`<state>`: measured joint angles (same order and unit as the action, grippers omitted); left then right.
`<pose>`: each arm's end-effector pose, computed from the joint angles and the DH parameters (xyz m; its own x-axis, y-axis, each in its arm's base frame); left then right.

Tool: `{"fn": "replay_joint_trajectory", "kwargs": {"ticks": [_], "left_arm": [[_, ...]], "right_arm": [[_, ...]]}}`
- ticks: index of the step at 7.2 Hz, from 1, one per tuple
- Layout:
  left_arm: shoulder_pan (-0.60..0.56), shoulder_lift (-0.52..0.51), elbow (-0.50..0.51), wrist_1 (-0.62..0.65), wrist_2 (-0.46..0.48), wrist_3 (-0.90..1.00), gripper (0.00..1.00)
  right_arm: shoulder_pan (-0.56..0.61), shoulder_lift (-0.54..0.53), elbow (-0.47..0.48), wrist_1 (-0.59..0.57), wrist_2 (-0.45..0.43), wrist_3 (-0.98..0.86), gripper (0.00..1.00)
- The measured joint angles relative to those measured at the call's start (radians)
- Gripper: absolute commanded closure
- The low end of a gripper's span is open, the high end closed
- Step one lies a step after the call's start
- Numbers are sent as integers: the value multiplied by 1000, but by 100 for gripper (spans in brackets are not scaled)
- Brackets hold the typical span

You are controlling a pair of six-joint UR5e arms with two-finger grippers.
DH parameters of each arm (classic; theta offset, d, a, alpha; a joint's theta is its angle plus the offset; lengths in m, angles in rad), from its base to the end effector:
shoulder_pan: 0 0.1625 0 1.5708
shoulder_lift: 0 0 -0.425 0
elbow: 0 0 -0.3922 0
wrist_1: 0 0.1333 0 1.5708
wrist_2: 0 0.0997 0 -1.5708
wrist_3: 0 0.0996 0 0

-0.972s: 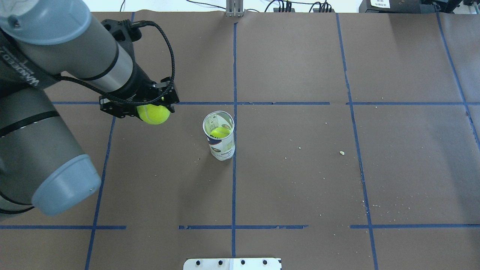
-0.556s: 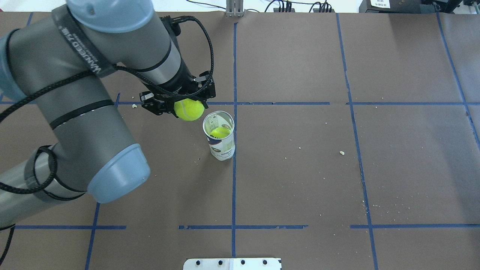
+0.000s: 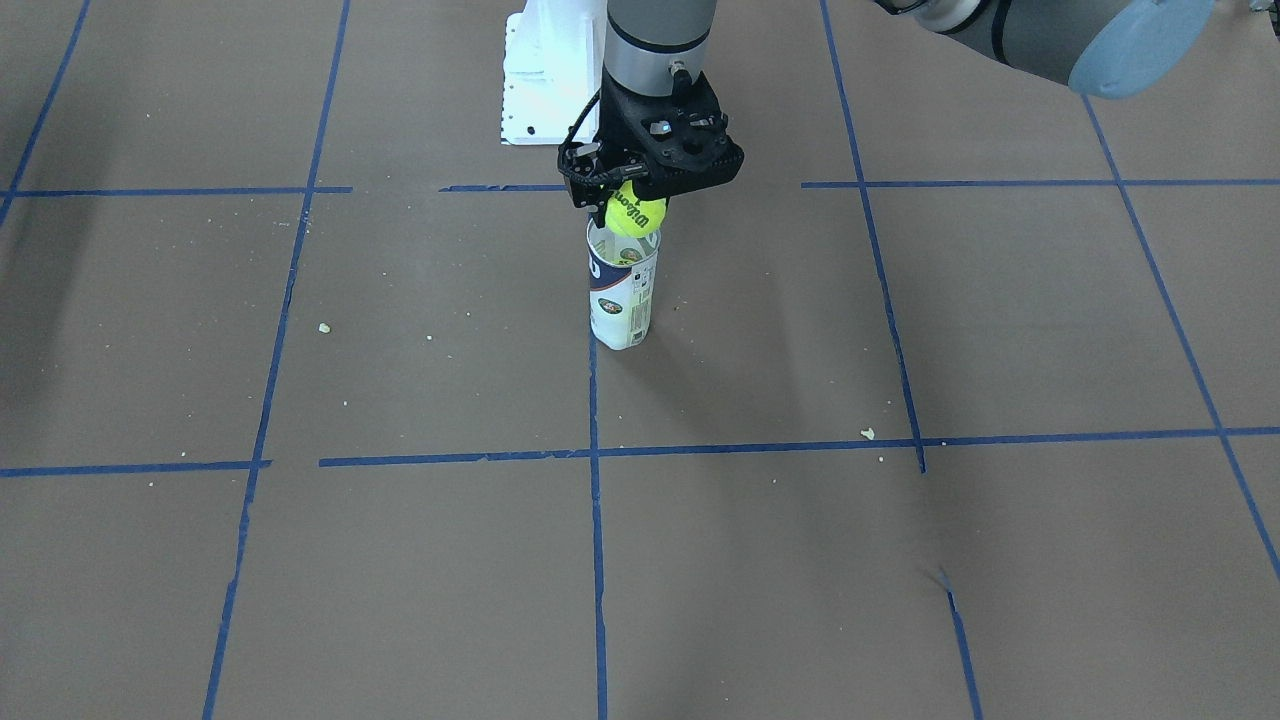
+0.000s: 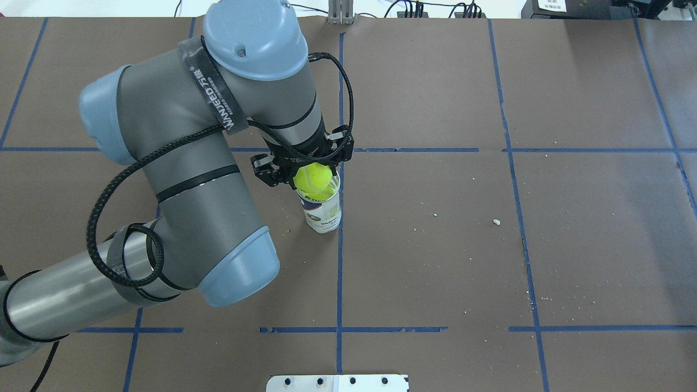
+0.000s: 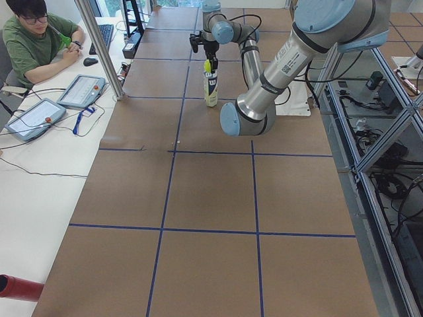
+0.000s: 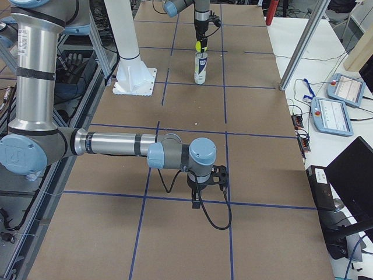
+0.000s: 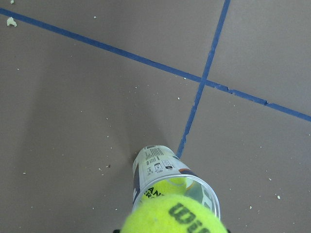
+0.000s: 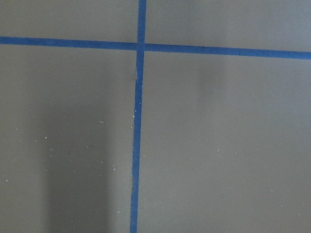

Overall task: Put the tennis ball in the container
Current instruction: 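Lower the ball into the tube mouth and open the left gripper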

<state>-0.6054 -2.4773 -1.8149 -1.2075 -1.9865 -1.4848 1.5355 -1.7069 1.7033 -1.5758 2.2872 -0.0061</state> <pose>0.4647 -0.4348 0.0601 0.6027 -0.3216 -0.7303 0.2345 0.9462 -0.2231 0.0526 -0.4357 0.6610 0.7537 -0.0271 0.6567 0.0399 0.9992 -0.0046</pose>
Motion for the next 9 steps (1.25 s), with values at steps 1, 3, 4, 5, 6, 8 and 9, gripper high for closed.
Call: {"fn": "replay_joint_trajectory", "kwargs": {"ticks": [1, 3, 4, 5, 6, 8, 9], "left_arm": [[5, -6, 12, -1, 5, -2, 91], [7, -19, 19, -2, 7, -3, 60], [7, -21, 19, -3, 7, -3, 28], [7, -21, 18, -3, 8, -2, 5], [7, -20, 16, -3, 9, 0, 1], [7, -15, 7, -3, 10, 2, 1], [7, -13, 4, -3, 11, 3, 1]], "right_arm": [[0, 0, 0, 0, 0, 0, 0], [0, 0, 0, 0, 0, 0, 0], [0, 0, 0, 0, 0, 0, 0], [0, 0, 0, 0, 0, 0, 0], [0, 0, 0, 0, 0, 0, 0], [0, 0, 0, 0, 0, 0, 0], [0, 0, 0, 0, 0, 0, 0]]}}
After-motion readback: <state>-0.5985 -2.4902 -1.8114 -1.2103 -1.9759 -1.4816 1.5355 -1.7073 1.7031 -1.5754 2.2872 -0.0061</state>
